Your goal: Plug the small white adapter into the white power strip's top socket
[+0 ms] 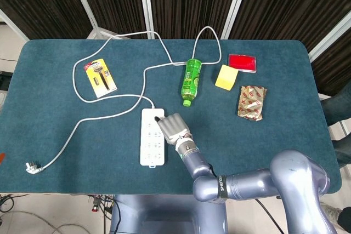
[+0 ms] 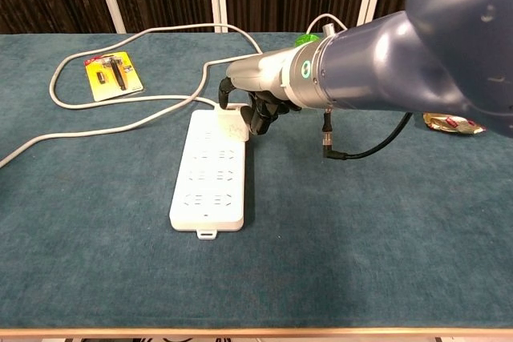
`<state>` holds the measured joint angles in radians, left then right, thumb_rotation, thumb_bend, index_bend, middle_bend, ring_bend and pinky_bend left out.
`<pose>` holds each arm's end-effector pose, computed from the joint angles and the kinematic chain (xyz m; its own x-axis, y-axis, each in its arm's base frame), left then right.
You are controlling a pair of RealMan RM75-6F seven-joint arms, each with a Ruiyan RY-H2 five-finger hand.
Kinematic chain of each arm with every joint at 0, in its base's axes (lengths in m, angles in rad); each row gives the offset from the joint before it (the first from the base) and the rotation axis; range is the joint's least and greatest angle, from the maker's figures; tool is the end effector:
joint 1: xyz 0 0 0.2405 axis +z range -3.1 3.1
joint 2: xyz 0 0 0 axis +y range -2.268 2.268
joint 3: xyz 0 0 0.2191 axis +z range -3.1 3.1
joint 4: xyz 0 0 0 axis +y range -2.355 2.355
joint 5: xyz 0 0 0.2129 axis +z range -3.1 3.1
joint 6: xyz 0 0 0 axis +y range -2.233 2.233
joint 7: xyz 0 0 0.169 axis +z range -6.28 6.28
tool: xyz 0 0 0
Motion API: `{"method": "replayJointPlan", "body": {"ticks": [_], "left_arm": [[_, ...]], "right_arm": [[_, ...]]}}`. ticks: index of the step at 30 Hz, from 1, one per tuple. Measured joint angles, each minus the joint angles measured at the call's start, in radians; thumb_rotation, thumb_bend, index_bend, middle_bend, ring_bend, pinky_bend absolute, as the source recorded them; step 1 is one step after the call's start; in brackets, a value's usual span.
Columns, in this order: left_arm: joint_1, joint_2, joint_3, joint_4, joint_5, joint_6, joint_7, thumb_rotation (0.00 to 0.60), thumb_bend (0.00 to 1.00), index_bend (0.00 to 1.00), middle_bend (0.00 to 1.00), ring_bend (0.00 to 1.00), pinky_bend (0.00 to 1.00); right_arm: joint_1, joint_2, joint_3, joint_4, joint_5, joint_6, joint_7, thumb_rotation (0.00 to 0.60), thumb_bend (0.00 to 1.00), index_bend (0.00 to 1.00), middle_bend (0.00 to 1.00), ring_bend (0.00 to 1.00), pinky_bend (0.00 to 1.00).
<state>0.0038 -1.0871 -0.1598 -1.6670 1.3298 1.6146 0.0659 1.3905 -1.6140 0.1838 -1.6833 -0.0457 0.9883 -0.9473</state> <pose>-0.2963 0.1939 0.1928 0.4384 -0.1837 0.8798 0.8884 0.2369 -0.3932 0.0080 -0.3176 -0.0864 0.6523 -0.4870 0.5808 -0.7577 -0.4386 0.4832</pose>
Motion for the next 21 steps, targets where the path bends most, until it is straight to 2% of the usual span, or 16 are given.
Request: {"method": "replayJointPlan", "body": {"ticks": [9,14,18,21], "left_arm": [[-0.001,0.000,0.000,0.001,-0.001,-0.003,0.002,0.600,0.10,0.20,0.00,0.00,0.00],[-0.001,0.000,-0.002,0.001,-0.003,-0.002,0.001,0.600,0.10,0.20,0.00,0.00,0.00],[-0.001,0.000,-0.003,0.001,-0.005,-0.002,0.001,0.600,0.10,0.20,0.00,0.00,0.00],[0.000,0.000,-0.001,0.000,-0.003,-0.002,0.003,0.600,0.10,0.20,0.00,0.00,0.00]], "right_arm": [[-0.001,0.011,-0.001,-0.013,-0.008,0.004,0.009,0.600,0.85,0.62,0.90,0.85,0.80],[-0.014,0.016,0.017,-0.017,-0.040,0.015,0.049,0.600,0.85,0.61,0.90,0.85,0.80],[-0.037,0.021,0.038,-0.021,-0.097,0.034,0.104,0.600,0.85,0.55,0.90,0.85,0.80],[-0.060,0.031,0.064,-0.031,-0.143,0.051,0.159,0.600,0.85,0.48,0.83,0.82,0.80]]}}
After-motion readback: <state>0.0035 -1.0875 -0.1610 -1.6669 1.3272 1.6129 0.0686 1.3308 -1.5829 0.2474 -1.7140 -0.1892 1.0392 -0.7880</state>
